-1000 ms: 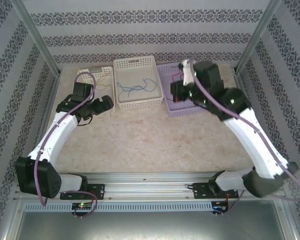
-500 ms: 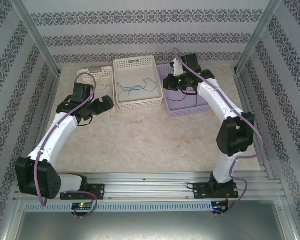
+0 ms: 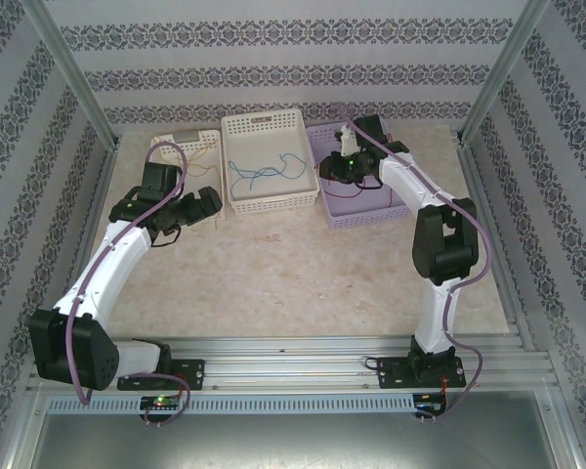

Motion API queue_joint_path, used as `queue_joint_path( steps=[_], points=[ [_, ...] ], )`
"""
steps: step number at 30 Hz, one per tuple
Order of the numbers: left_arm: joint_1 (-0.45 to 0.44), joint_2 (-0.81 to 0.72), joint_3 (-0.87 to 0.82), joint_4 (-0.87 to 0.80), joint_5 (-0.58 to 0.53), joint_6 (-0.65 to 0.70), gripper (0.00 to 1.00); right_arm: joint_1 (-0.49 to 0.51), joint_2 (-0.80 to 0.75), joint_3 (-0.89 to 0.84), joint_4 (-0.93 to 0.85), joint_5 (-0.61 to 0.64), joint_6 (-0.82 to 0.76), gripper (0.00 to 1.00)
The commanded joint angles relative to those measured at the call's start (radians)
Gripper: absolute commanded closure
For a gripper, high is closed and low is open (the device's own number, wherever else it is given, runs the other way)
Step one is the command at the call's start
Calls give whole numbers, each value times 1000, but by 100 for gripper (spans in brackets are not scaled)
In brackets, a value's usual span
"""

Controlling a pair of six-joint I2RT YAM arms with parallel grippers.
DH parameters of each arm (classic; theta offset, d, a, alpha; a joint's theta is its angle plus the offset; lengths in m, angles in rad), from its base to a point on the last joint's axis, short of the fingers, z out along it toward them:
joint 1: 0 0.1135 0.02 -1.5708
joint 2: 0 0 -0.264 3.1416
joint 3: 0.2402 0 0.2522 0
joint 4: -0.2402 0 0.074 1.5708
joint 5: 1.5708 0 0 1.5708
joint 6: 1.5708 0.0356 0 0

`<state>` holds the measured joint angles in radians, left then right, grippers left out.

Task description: Untangle the cables

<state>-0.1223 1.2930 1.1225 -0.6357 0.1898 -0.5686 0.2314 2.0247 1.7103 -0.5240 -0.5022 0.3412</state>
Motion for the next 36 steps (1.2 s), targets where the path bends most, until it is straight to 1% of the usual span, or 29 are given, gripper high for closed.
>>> queue_joint_path(
  steps=[1,3,4,7,8,9,10,12,15,18,20,23,25,26,27,30,34,36],
  points=[
    [6,-23,-3,15,-15,10,0,-1,-58,2,32,53,0,74],
    [6,-20,0,13,-15,12,0,-7,-92,12,15,50,0,60],
    [5,-19,0,12,-16,12,0,-6,-119,13,4,77,4,53],
    [6,-18,-1,11,-17,14,0,-4,-250,-60,64,153,15,38],
    [4,-17,1,8,-18,17,0,-4,-292,-77,77,175,17,33],
    [6,-14,4,6,-19,19,0,-6,-325,-87,78,192,12,31],
    [5,-12,6,3,-18,20,0,-6,-347,-86,64,224,7,30],
    [4,-6,11,-5,-17,27,0,-13,-386,-90,41,264,-8,23],
    [4,-3,15,-14,-16,32,0,-30,-445,-124,35,316,-11,19],
    [4,-1,15,-18,-19,36,0,-49,-497,-180,53,308,-2,19],
    [5,-1,13,-19,-20,39,0,-51,-551,-219,54,328,-1,19],
    [3,-3,10,-26,-23,41,0,-49,-693,-380,125,358,2,17],
    [3,-6,1,-20,-26,38,0,-51,-789,-500,187,401,5,11],
    [3,-4,-1,-13,-23,37,0,-54,-845,-558,220,424,7,5],
    [3,-2,-1,-8,-18,35,0,-55,-891,-610,247,437,3,2],
    [1,12,-1,-2,-15,33,0,-59,-997,-709,274,477,-5,2],
    [-8,14,-10,6,-16,35,0,-62,-1071,-810,227,506,10,2],
    [-13,2,-25,11,-36,33,0,-63,-1098,-887,221,544,9,2]
  ],
)
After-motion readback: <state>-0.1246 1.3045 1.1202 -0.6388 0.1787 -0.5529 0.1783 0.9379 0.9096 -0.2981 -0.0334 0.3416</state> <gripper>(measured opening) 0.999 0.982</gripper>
